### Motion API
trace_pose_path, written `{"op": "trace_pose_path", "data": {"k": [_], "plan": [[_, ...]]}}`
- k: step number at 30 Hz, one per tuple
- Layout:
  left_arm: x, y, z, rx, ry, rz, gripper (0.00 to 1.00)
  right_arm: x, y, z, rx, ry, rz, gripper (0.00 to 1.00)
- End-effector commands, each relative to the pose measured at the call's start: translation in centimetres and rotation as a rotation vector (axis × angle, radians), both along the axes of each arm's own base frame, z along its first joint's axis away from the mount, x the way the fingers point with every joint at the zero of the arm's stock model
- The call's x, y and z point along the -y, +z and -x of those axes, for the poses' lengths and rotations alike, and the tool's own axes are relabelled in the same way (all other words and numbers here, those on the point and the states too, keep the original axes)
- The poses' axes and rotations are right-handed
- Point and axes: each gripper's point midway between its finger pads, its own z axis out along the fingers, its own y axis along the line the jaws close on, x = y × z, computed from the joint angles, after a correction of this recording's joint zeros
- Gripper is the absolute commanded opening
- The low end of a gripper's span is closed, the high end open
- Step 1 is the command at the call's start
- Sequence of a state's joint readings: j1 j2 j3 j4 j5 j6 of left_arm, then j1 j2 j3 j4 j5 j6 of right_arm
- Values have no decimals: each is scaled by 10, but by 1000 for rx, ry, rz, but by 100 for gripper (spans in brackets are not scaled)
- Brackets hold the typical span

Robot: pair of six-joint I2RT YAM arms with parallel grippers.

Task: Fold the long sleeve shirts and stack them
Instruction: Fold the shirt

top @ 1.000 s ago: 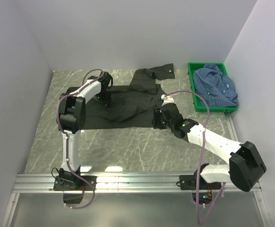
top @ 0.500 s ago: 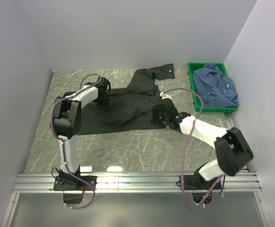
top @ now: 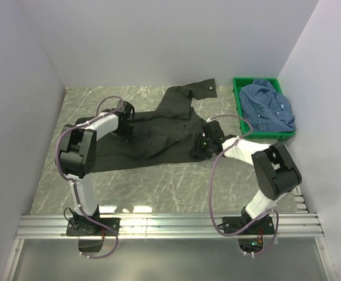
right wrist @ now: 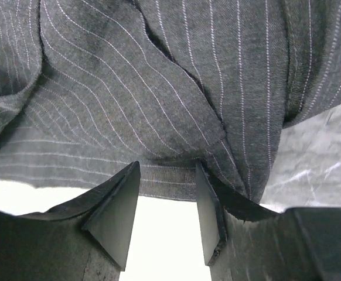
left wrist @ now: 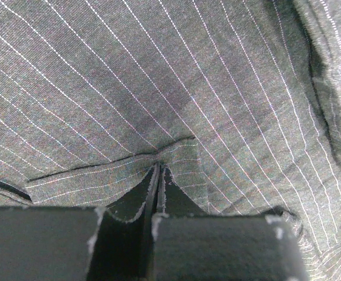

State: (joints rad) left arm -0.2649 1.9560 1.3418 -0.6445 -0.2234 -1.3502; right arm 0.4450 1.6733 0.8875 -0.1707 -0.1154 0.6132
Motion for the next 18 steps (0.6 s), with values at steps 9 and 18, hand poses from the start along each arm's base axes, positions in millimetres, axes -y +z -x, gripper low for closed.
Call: {"op": "trace_pose_path", "data": {"k": [9, 18], "plan": [[-27, -24, 74, -174, -11, -85, 6, 28, -19, 128, -284, 30, -82, 53], [-25, 36, 67, -57, 32, -86, 42, 33, 34, 107, -26, 101, 1, 53]]}}
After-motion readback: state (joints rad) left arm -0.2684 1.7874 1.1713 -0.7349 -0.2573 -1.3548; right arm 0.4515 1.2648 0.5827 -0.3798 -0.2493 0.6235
